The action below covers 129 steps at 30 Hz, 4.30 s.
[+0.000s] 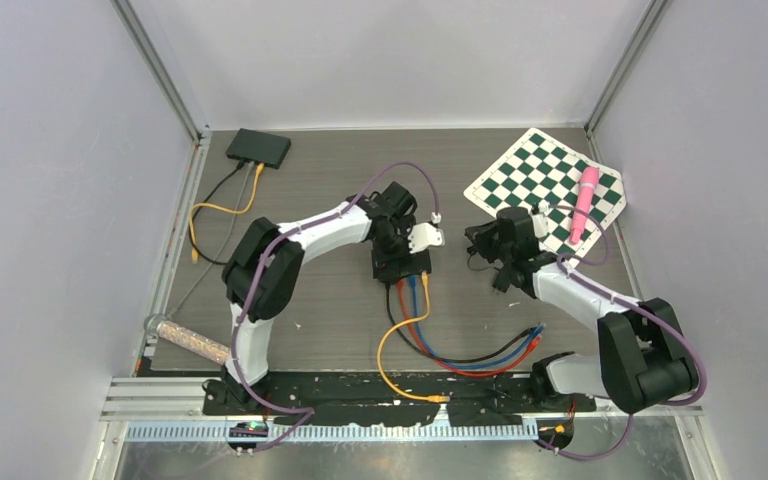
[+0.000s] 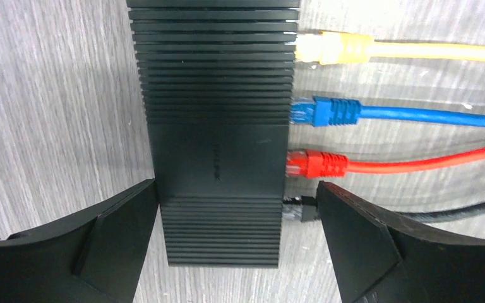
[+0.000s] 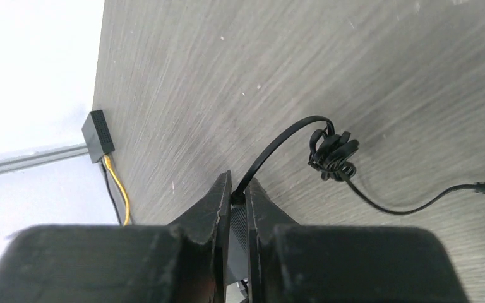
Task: Pull the plug from the switch port
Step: Place the connector at the center of the board, then pull the connector from the switch port.
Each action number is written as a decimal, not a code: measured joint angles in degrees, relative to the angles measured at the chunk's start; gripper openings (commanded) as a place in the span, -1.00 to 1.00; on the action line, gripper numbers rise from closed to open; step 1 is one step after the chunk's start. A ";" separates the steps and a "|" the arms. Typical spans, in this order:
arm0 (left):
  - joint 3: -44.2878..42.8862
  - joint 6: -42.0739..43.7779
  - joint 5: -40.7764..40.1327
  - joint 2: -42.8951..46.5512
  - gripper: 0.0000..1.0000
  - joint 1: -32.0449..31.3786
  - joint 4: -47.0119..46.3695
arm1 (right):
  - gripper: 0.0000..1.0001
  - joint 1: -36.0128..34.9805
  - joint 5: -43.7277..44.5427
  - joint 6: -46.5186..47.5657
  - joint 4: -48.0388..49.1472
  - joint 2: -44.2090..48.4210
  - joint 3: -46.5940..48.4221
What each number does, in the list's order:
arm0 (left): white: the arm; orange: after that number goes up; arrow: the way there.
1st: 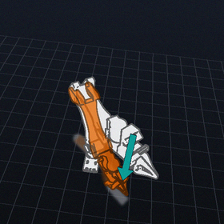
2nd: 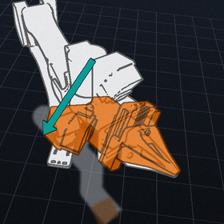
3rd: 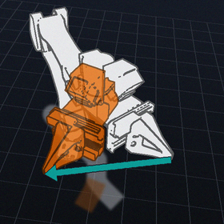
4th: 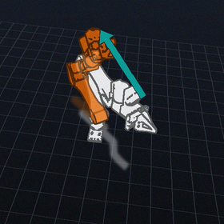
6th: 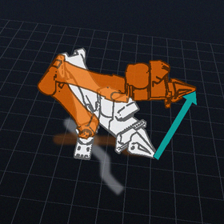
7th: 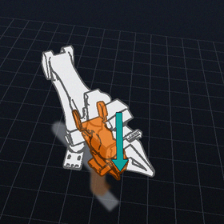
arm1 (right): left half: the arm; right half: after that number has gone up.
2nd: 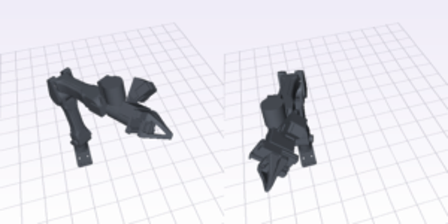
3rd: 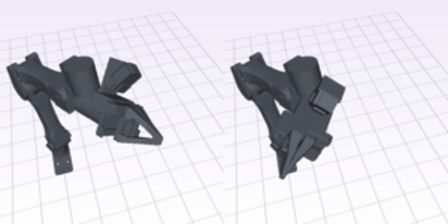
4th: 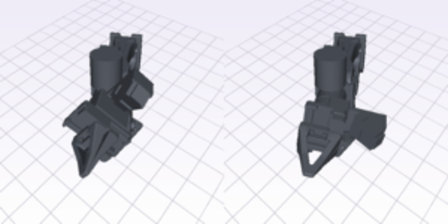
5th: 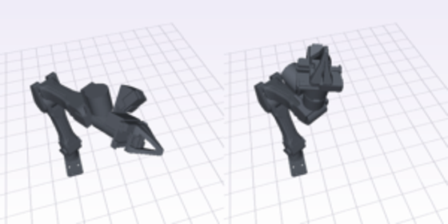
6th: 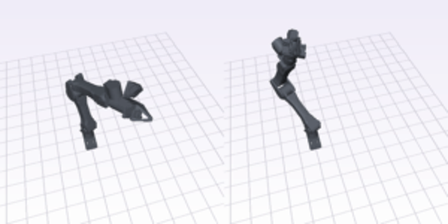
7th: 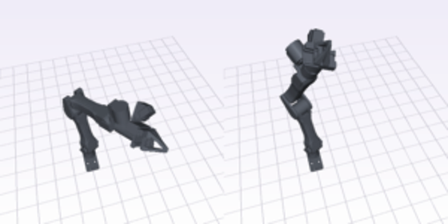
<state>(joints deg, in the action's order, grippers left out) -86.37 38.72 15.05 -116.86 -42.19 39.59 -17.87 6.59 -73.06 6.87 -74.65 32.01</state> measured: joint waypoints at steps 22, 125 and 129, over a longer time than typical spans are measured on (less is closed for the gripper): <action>26.38 -18.69 -4.07 28.20 0.99 1.92 -34.82 | 0.19 2.49 -11.04 32.87 -19.08 -19.91 20.00; 12.92 -12.70 2.93 7.93 0.98 0.33 -19.58 | 0.15 0.57 -38.23 23.19 6.93 -17.49 1.75; 12.24 -12.70 2.51 6.97 0.86 0.33 -19.52 | 0.14 0.57 -38.66 22.71 7.93 -18.14 1.57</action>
<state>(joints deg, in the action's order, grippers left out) -74.13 26.02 17.56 -109.89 -41.87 20.08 -17.30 -32.08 -50.35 14.81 -92.79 33.58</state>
